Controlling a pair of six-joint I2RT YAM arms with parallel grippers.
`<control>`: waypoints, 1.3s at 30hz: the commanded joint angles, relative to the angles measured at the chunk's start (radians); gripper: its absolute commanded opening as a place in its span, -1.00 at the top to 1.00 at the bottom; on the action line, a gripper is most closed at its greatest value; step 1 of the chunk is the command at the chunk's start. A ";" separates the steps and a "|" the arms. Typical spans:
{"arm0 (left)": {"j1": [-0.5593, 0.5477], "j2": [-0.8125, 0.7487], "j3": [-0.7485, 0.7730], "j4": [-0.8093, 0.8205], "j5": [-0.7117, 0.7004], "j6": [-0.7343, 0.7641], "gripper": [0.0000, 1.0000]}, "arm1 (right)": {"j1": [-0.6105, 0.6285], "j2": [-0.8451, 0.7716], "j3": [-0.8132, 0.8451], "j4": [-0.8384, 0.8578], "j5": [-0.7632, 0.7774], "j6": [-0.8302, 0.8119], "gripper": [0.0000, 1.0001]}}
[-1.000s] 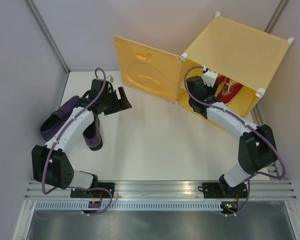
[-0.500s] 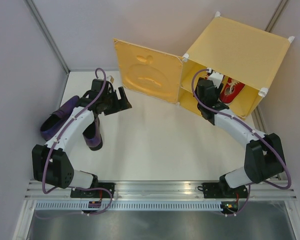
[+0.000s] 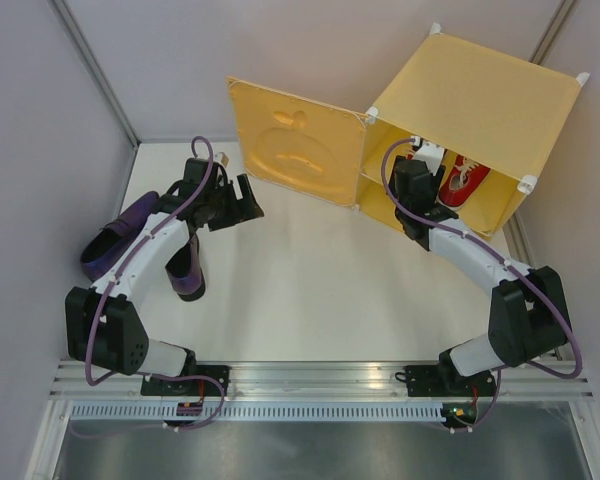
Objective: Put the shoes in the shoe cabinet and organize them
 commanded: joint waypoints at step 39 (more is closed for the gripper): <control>0.008 0.010 0.000 0.005 0.029 -0.002 -0.75 | -0.070 -0.034 0.031 -0.042 -0.057 0.069 -0.51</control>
